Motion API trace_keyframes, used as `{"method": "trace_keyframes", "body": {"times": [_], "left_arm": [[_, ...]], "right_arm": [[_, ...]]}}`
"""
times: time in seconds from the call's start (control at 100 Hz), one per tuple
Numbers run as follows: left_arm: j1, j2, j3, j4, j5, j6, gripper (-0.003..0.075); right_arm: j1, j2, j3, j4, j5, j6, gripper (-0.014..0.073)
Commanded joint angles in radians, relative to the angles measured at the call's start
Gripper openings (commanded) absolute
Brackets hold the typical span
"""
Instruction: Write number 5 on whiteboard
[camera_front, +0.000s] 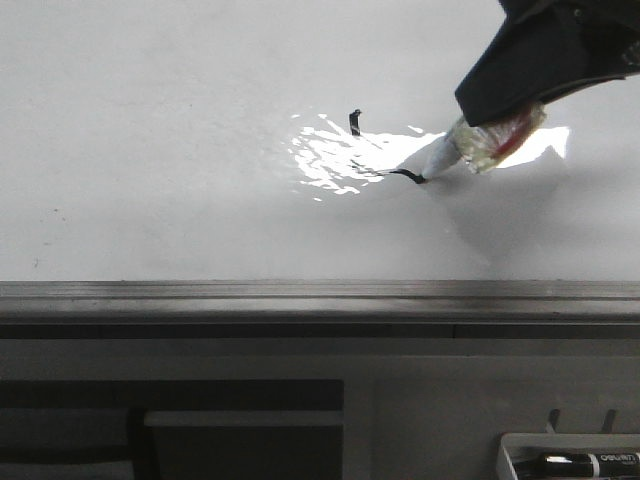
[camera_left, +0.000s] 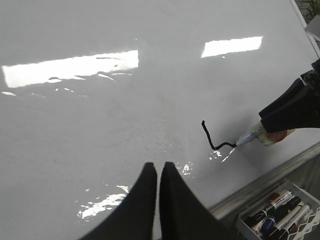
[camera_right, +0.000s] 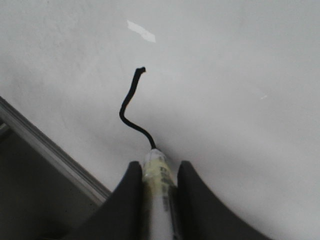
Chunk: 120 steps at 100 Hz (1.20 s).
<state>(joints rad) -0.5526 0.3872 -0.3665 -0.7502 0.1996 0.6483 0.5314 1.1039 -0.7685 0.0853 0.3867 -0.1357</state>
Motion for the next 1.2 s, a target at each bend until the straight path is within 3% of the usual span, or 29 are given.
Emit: {"method": "trace_keyframes", "body": {"times": [0.0, 0.53, 0.85, 0.97, 1.19], "left_arm": [[0.003, 0.01, -0.03, -0.019, -0.054, -0.011, -0.002], [0.003, 0.01, -0.03, -0.019, -0.054, -0.011, -0.002], [0.003, 0.01, -0.03, -0.019, -0.054, -0.011, -0.002], [0.003, 0.01, -0.03, -0.019, -0.054, -0.011, -0.002], [0.003, 0.01, -0.03, -0.019, -0.054, -0.011, -0.002]], "right_arm": [[-0.009, -0.016, -0.012, -0.039, -0.007, 0.0, -0.004], [0.096, 0.099, 0.015, 0.063, -0.14, 0.0, -0.004], [0.094, -0.099, -0.057, 0.049, -0.152, -0.019, -0.004], [0.094, -0.1, -0.066, -0.033, -0.191, -0.019, -0.004], [0.094, -0.019, -0.066, -0.035, -0.266, -0.019, -0.004]]}}
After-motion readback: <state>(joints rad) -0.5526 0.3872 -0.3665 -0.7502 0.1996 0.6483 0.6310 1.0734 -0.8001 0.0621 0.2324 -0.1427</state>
